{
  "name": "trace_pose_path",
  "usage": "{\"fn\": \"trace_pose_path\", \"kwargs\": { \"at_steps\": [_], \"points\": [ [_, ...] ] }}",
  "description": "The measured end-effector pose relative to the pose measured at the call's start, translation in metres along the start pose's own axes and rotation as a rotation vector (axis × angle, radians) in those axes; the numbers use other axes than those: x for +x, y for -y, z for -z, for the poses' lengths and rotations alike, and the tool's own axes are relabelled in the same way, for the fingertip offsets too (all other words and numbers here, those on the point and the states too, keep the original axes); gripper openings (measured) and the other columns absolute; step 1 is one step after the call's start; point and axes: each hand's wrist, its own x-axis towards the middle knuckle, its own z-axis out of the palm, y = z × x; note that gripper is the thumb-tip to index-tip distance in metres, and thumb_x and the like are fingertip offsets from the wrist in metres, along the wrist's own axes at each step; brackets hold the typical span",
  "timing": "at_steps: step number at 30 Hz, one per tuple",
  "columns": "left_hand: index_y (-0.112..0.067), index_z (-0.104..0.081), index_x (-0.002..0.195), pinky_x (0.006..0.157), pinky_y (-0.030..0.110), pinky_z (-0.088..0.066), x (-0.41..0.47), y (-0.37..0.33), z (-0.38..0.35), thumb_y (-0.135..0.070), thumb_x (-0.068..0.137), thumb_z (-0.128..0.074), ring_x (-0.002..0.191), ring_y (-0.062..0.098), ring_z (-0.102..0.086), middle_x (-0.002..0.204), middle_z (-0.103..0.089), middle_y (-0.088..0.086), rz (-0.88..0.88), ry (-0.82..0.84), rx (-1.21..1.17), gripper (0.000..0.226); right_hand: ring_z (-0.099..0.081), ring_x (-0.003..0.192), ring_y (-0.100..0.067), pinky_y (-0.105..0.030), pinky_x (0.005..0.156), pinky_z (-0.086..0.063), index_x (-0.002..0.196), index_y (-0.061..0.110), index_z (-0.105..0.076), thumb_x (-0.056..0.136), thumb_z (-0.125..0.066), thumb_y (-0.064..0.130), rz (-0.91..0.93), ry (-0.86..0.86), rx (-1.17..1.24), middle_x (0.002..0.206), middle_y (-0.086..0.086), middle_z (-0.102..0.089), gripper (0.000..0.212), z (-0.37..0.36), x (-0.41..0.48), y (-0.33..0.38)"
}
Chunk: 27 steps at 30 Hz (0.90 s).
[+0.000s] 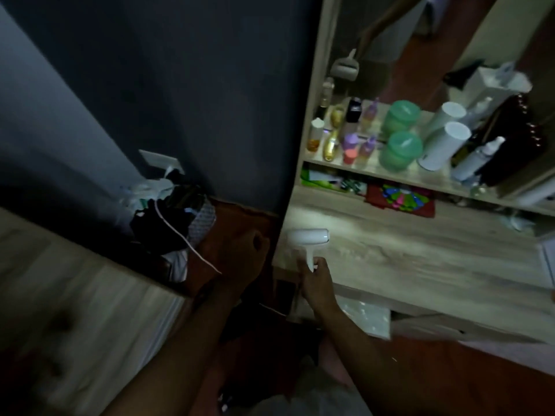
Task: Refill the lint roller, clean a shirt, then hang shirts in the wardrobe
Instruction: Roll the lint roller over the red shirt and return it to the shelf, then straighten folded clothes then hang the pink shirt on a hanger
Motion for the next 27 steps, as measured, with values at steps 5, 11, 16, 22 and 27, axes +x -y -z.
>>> {"fn": "trace_pose_path", "kwargs": {
  "at_steps": [5, 11, 16, 22, 27],
  "points": [
    [-0.01, -0.055, 0.074, 0.064, 0.031, -0.033, 0.025, -0.051, -0.087, -0.02, 0.092, -0.067, 0.073, 0.027, -0.059, 0.074, -0.058, 0.01, 0.001, 0.181, 0.036, 0.024, -0.066, 0.092, -0.035, -0.041, 0.073, -0.05, 0.12, 0.011, -0.051, 0.094, -0.059, 0.046, -0.1, -0.083, -0.032, 0.105, -0.016, -0.067, 0.044, 0.056, 0.067, -0.018],
    [0.0, -0.062, 0.092, 0.08, 0.046, -0.047, 0.071, -0.063, -0.172, -0.018, 0.095, -0.062, 0.092, 0.04, -0.059, 0.095, -0.061, 0.021, -0.151, 0.359, 0.281, 0.018, -0.067, 0.1, -0.027, -0.046, 0.087, -0.055, 0.123, 0.012, -0.049, 0.094, -0.057, 0.053, -0.101, -0.144, -0.015, 0.113, -0.008, -0.067, 0.051, 0.098, 0.134, -0.035],
    [-0.007, -0.061, 0.12, 0.085, 0.048, -0.046, 0.093, -0.071, -0.207, -0.027, 0.092, -0.063, 0.11, 0.039, -0.053, 0.12, -0.057, 0.02, -0.186, 0.365, 0.483, 0.035, -0.061, 0.097, -0.026, -0.034, 0.079, -0.045, 0.121, 0.007, -0.048, 0.098, -0.056, 0.043, -0.137, -0.187, -0.049, 0.108, -0.011, -0.065, 0.043, 0.119, 0.17, -0.039],
    [-0.021, -0.041, 0.149, 0.1, 0.058, -0.042, 0.089, -0.062, -0.24, -0.056, 0.087, -0.059, 0.139, 0.04, -0.035, 0.155, -0.037, 0.016, -0.171, 0.49, 0.674, 0.073, -0.065, 0.095, -0.036, -0.042, 0.08, -0.052, 0.116, 0.008, -0.051, 0.097, -0.055, 0.036, -0.096, -0.257, -0.155, 0.105, -0.018, -0.066, 0.033, 0.119, 0.193, -0.048],
    [-0.022, -0.036, 0.152, 0.103, 0.06, -0.04, 0.088, -0.06, -0.244, -0.064, 0.088, -0.054, 0.142, 0.042, -0.033, 0.158, -0.034, 0.016, -0.194, 0.477, 0.707, 0.078, -0.063, 0.095, -0.032, -0.032, 0.078, -0.044, 0.116, 0.004, -0.057, 0.092, -0.063, 0.028, -0.03, -0.233, -0.262, 0.106, -0.017, -0.065, 0.034, 0.118, 0.199, -0.055]
  ]
}}
